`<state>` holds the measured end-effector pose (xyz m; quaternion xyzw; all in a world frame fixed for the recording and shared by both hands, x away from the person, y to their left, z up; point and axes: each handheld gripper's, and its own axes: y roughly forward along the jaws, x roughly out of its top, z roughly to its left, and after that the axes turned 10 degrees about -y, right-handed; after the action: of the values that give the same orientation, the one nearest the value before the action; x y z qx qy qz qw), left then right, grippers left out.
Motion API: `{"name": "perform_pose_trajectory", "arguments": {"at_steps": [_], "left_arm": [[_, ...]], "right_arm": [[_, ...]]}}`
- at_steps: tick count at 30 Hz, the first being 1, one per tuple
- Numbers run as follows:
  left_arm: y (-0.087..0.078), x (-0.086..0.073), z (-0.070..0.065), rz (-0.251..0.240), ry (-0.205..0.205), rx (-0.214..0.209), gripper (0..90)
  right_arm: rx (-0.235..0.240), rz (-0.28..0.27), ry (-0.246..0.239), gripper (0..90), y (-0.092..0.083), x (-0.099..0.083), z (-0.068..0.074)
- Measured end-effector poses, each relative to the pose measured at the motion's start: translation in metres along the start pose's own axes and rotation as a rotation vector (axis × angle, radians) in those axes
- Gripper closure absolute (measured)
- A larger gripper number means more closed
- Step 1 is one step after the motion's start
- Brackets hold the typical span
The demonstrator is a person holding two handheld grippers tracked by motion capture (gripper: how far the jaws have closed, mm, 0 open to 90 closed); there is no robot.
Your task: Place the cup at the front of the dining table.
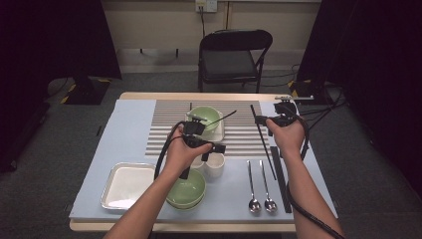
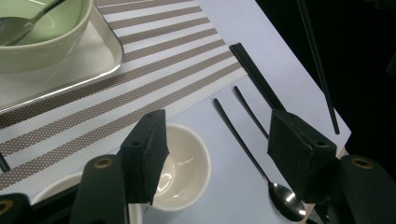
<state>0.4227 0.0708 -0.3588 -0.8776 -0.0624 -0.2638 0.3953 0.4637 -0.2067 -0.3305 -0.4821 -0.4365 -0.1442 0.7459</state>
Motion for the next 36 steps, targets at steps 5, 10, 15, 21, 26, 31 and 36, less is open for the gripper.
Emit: {"name": "perform_pose_trajectory", "arguments": {"at_steps": [5,10,15,21,26,31,36], "left_arm": [[0.004,-0.001,-0.004,0.005,0.005,-0.009,37.8],[0.009,-0.002,-0.008,0.013,0.013,-0.015,37.9],[0.013,-0.003,-0.011,0.015,0.012,-0.016,37.9],[0.016,-0.004,-0.016,0.024,0.020,-0.024,37.9],[0.019,-0.005,-0.018,0.026,0.024,-0.034,38.1],[0.022,-0.007,-0.022,0.027,0.024,-0.042,38.1],[0.024,-0.008,-0.025,0.032,0.029,-0.049,38.1]], "right_arm": [[0.006,-0.005,-0.005,86.5,0.000,0.004,0.004],[0.014,-0.011,-0.006,86.5,0.001,0.006,0.007],[0.019,-0.014,-0.007,86.5,0.003,0.008,0.011],[0.028,-0.019,-0.011,86.5,0.005,0.011,0.017],[0.045,-0.028,0.005,86.5,0.007,0.012,0.020],[0.046,-0.031,-0.001,86.5,0.009,0.014,0.024],[0.047,-0.039,-0.006,86.5,0.008,0.018,0.028]]}}
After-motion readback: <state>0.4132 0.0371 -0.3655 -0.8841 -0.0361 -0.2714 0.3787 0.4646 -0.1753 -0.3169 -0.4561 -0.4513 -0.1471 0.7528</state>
